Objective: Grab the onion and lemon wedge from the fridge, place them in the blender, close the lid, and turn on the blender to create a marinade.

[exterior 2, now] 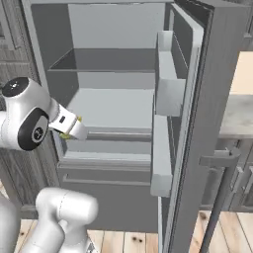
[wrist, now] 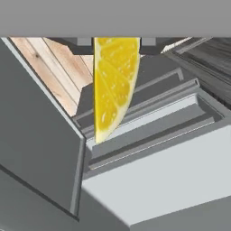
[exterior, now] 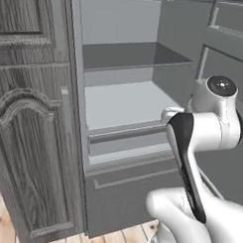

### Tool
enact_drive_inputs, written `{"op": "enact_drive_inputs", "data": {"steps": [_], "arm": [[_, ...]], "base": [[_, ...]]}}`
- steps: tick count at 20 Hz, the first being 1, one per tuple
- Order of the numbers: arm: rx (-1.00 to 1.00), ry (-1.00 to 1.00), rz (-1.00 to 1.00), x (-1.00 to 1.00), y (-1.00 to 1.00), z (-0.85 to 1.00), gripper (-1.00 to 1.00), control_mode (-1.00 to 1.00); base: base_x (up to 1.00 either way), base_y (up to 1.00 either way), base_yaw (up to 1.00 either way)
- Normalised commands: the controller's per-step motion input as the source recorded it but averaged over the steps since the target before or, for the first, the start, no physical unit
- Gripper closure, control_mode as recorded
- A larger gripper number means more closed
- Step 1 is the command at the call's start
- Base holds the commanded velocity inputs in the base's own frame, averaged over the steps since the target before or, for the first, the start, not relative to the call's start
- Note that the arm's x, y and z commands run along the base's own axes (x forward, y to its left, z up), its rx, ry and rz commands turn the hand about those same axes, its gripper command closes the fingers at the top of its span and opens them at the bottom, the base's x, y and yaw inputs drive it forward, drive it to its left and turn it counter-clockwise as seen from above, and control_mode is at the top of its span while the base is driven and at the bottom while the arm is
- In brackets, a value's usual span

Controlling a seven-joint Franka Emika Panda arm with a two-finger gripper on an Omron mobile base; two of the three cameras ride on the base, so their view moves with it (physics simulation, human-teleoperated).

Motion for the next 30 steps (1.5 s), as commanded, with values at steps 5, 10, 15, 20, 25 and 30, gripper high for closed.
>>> {"op": "enact_drive_inputs", "data": {"steps": [5, 10, 15, 20, 25, 30], "arm": [[0.0, 0.0, 0.0, 0.0, 0.0, 0.0, 1.0, 1.0], [0.0, 0.0, 0.0, 0.0, 0.0, 0.0, 1.0, 1.0], [0.0, 0.0, 0.0, 0.0, 0.0, 0.0, 1.0, 1.0], [0.0, 0.0, 0.0, 0.0, 0.0, 0.0, 1.0, 1.0], [0.0, 0.0, 0.0, 0.0, 0.0, 0.0, 1.0, 1.0], [0.0, 0.0, 0.0, 0.0, 0.0, 0.0, 1.0, 1.0]], "base": [[-1.0, 0.35, -0.11], [-1.0, 0.32, -0.56], [-0.79, 0.02, -0.77], [-0.24, -0.33, -0.74], [0.23, -0.65, -0.65], [0.63, -0.55, -0.53]]}}
